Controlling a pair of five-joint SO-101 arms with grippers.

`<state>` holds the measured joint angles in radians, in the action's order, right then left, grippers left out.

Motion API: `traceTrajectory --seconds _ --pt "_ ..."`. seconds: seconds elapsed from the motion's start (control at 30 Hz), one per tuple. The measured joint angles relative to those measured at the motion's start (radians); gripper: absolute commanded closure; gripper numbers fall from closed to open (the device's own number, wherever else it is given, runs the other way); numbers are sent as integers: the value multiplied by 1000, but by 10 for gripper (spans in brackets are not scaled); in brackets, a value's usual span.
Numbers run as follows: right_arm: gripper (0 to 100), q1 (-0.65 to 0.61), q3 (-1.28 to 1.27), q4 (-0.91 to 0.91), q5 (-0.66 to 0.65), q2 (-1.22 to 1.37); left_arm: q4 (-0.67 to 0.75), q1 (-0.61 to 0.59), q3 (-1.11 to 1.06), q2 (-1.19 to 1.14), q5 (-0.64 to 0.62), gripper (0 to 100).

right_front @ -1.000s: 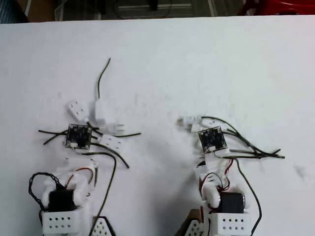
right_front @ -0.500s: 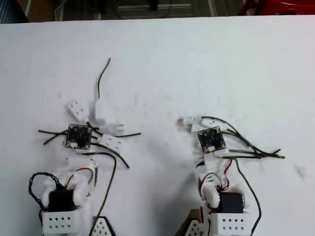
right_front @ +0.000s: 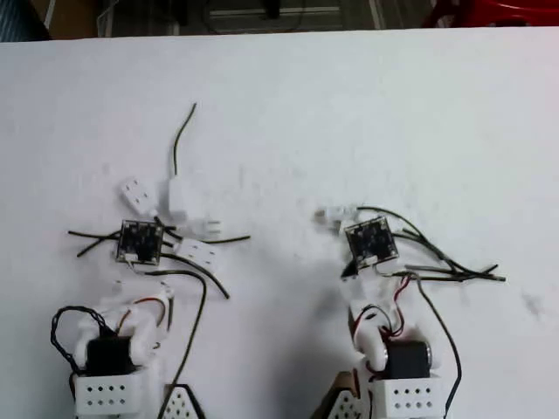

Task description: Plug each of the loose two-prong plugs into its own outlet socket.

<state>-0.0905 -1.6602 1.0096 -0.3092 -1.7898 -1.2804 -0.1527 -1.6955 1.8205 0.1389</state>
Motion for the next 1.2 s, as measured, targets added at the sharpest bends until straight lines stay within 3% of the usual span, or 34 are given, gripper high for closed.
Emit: traceTrajectory --seconds 0.17,0.37,0.63,0.8,1.03,1.2 --pt "974 -17 141 -107 0 0 0 0 0 0 0 976" --pt "970 -144 311 -127 -2 -3 0 0 0 0 0 976" --pt "779 -172 348 -109 -2 -9 0 0 0 0 0 976" --pt "779 -172 358 -86 -2 21 0 0 0 0 0 976" --pt "776 -186 601 -41 -2 414 0 0 0 0 0 976" --pt "776 -324 870 100 0 789 0 0 0 0 0 976"
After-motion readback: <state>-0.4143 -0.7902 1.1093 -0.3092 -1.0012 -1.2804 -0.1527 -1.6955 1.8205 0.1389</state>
